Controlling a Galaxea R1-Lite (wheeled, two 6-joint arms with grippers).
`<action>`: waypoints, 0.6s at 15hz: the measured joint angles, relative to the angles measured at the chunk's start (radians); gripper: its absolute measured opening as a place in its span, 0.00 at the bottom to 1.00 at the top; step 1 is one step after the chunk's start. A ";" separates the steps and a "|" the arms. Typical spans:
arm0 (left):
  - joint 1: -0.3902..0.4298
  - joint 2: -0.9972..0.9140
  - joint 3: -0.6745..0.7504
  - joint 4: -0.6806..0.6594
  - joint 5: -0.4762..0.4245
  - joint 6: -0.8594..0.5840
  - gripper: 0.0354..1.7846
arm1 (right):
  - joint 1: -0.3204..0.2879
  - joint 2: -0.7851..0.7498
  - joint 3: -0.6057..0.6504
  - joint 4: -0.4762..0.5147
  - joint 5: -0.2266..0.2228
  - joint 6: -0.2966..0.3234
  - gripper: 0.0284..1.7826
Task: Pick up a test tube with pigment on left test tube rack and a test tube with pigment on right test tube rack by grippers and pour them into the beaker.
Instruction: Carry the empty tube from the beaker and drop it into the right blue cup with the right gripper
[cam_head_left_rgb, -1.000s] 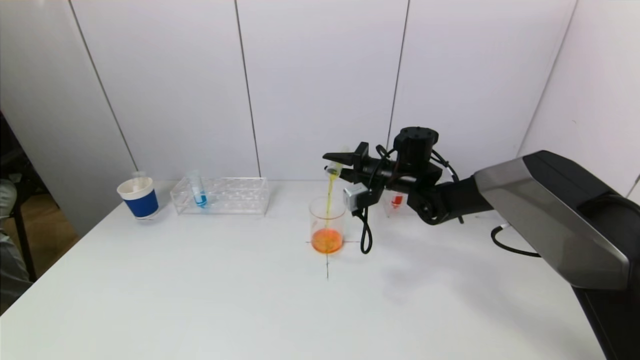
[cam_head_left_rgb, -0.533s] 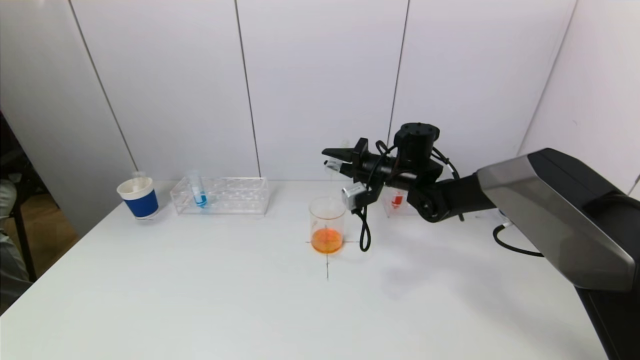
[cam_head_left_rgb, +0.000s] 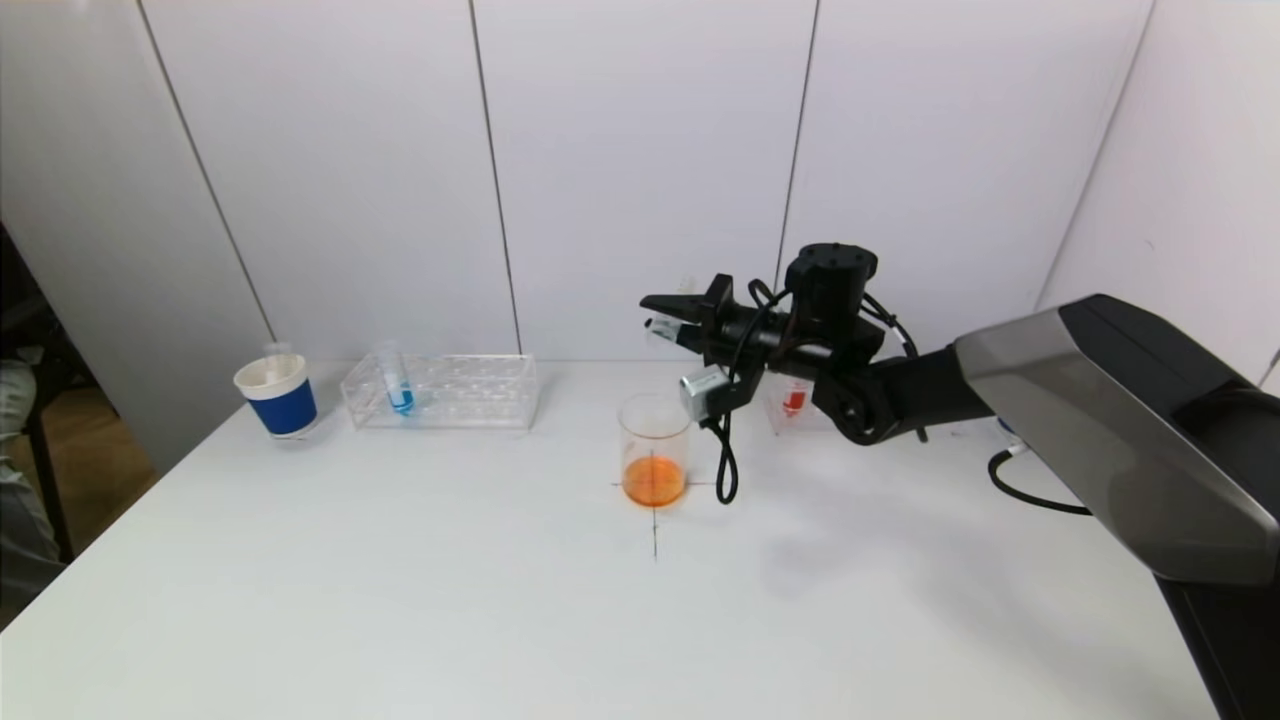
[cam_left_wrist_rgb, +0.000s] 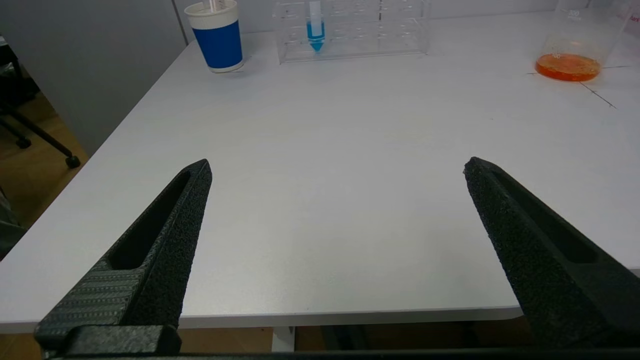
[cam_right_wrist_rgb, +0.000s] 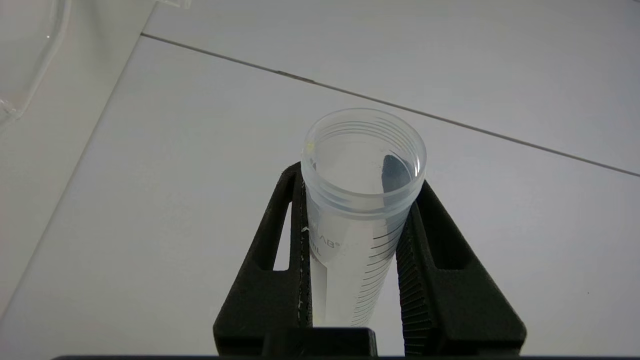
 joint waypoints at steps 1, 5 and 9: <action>0.000 0.000 0.000 0.000 0.000 0.000 0.99 | 0.000 0.000 0.001 0.000 0.000 0.002 0.29; 0.000 0.000 0.000 0.000 0.000 0.000 0.99 | 0.001 -0.002 0.020 -0.002 0.001 0.030 0.29; 0.000 0.000 0.000 0.000 0.000 0.000 0.99 | -0.006 -0.014 0.022 0.002 0.004 0.062 0.29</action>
